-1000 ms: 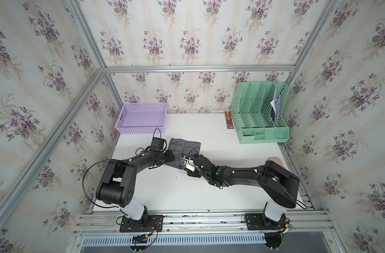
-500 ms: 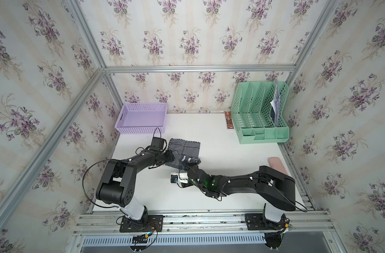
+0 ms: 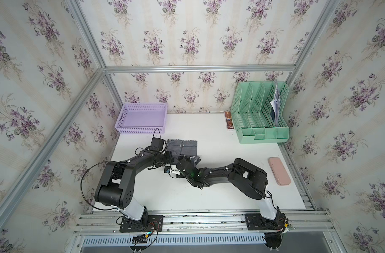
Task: Roll up the pillowcase
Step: Roll the pillowcase at the center of the board.
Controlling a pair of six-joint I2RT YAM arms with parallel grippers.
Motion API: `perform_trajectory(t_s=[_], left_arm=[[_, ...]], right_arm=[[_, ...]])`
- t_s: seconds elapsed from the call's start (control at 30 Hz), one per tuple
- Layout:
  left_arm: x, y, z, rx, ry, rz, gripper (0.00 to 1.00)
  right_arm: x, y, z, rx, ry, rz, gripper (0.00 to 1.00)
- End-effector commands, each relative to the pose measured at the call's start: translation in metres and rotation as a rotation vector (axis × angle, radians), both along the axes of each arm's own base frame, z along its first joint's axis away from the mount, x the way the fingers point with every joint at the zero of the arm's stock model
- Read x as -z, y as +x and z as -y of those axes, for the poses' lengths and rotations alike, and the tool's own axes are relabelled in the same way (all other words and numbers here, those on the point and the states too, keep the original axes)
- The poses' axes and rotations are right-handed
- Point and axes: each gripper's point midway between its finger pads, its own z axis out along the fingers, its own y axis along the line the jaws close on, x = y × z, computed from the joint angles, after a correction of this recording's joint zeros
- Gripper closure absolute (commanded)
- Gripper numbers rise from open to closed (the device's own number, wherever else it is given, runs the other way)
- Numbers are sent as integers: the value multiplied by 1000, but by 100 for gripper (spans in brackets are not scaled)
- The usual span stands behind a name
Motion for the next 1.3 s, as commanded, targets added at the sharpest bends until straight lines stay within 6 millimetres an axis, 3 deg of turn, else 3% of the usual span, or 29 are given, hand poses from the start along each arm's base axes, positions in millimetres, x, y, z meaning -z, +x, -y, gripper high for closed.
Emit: perform_trajectory(t_s=[0.0,0.1,0.13,0.3,0.5,0.77,0.93,1.1,1.27], left_arm=[[-2,-10,-2,-10,3,-30,37],[-20,-10,-8,-33,17,7,31],[-27,-10,-13,-51,26,21,27],[-66,-12,-35,-136,11,111,21],[-74,-20,-36,-137,-27,146,20],[-75,-36,-28,-119,-95,201,19],[-80,-39,-22,-96,-127,230,18],[-72,-39,-21,-78,-125,230,18],[-56,-34,-13,-48,-153,200,16]], right_arm=[[36,-3,27,44,-131,-101,66],[35,-17,30,14,-127,-197,97],[34,-26,30,-6,-119,-266,100],[18,-70,41,-62,-87,-625,100],[-5,-108,59,-32,-85,-1060,100],[-49,-105,47,66,25,-1492,100],[-51,-102,36,53,43,-1629,100],[-57,-70,27,82,194,-1789,100],[-35,-42,26,171,236,-1810,100]])
